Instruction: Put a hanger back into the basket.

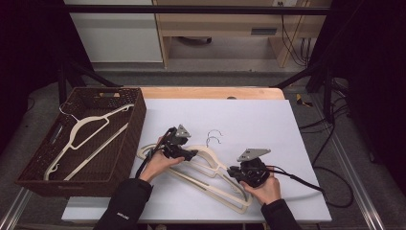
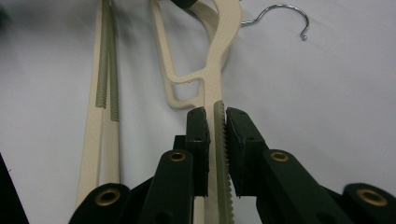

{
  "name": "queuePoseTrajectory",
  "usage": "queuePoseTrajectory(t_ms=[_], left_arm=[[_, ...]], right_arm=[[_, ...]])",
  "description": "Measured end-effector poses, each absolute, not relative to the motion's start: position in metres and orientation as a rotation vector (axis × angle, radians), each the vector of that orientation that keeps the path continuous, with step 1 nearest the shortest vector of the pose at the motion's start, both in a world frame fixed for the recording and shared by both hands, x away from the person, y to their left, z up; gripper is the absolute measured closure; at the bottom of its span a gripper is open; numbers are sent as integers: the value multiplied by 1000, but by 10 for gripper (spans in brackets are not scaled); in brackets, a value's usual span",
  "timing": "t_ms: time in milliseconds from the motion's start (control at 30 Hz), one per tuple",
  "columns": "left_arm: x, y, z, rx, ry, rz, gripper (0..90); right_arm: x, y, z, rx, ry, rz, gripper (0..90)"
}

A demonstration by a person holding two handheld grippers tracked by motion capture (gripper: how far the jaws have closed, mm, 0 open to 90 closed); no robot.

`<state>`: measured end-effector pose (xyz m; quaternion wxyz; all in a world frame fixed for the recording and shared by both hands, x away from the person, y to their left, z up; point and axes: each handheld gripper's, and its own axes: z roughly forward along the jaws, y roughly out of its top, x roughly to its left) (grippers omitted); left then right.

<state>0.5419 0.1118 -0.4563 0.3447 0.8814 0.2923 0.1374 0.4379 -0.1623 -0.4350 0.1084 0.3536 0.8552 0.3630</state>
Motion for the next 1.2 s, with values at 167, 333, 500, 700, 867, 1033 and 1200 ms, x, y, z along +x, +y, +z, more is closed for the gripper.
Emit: queuePoseTrajectory(t_ms=[167,333,500,700,867,1033,1200], left_arm=[[545,111,-458,2305,721,327,433],[545,109,-459,2327,706,326,476],[547,110,-461,2349,707,334,540],[545,113,-458,2381,672,341,640],[534,117,-445,2381,615,403,669],[517,122,-432,2406,545,481,698],[502,127,-425,2412,497,510,724]], right_arm=[[438,-163,-435,1035,2513,1057,797],[438,-163,-435,1028,2505,1066,797],[437,-164,-433,1021,2501,1085,797],[437,-164,-433,1011,2511,1092,795],[437,-164,-434,1029,2531,1091,794],[438,-164,-435,1042,2545,1094,788],[437,-165,-434,1022,2561,1136,764]])
